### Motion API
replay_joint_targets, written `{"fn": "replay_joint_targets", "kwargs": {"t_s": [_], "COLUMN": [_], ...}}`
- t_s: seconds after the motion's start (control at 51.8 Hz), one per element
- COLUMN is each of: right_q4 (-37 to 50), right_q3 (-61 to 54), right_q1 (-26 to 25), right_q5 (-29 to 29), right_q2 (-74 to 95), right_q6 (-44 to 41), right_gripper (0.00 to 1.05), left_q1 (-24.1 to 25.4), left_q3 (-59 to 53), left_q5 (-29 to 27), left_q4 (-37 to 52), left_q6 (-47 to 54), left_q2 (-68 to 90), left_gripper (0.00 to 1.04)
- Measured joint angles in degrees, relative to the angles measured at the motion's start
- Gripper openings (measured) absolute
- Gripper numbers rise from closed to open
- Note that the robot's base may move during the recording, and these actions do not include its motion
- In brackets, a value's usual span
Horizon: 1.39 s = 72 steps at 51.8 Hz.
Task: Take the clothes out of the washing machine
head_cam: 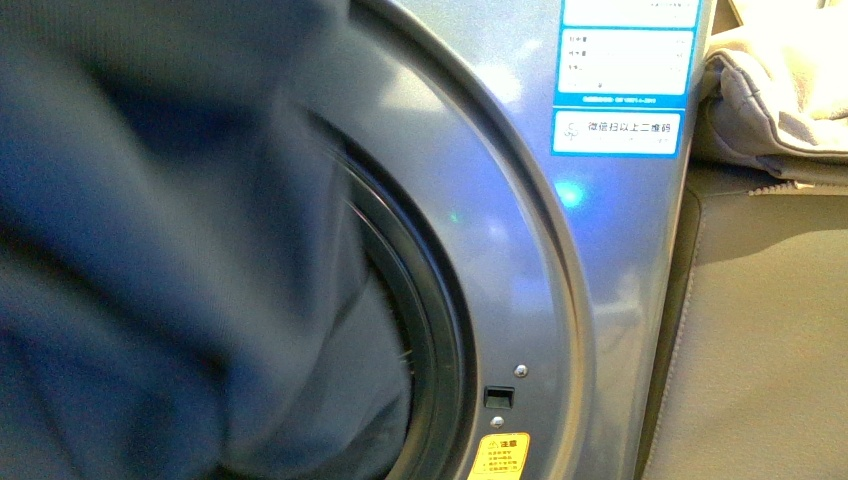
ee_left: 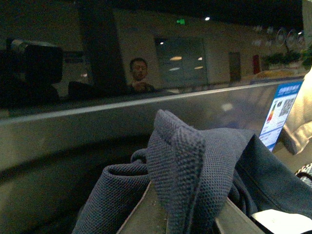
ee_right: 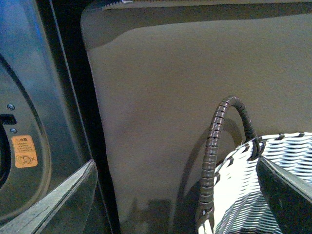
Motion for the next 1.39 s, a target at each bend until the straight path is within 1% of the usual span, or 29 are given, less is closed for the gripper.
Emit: {"fn": "replay_joint_targets", "kwargs": {"t_s": [0.097, 0.309, 0.638, 0.753, 1.082, 1.391], "right_q4": [0.0, 0.0, 0.0, 0.0, 0.0, 0.0], "right_q3": [0.0, 0.0, 0.0, 0.0, 0.0, 0.0], "right_q1": [0.0, 0.0, 0.0, 0.0, 0.0, 0.0], "right_q5": [0.0, 0.0, 0.0, 0.0, 0.0, 0.0], "right_q2": [0.0, 0.0, 0.0, 0.0, 0.0, 0.0], "right_q6": [0.0, 0.0, 0.0, 0.0, 0.0, 0.0], "right_gripper": [0.97, 0.97, 0.97, 0.97, 0.97, 0.97], "left_q1": [-2.2, -11.9, -24.8, -28.4, -35.3, -36.3], "left_q3": [2.9, 15.2, 29.6, 34.8, 49.1, 50.8], "left_q5": [-1.3, -6.6, -11.4, -12.9, -16.0, -16.0], "left_q4": [1.1, 2.6, -1.7, -4.0, -9.4, -9.4], "left_q6": [-0.5, -0.9, 2.7, 4.3, 6.2, 6.4], "left_q2": [1.7, 7.3, 14.5, 17.8, 26.2, 26.3], "left_gripper": [0.06, 0.06, 0.06, 0.06, 0.06, 0.06]}}
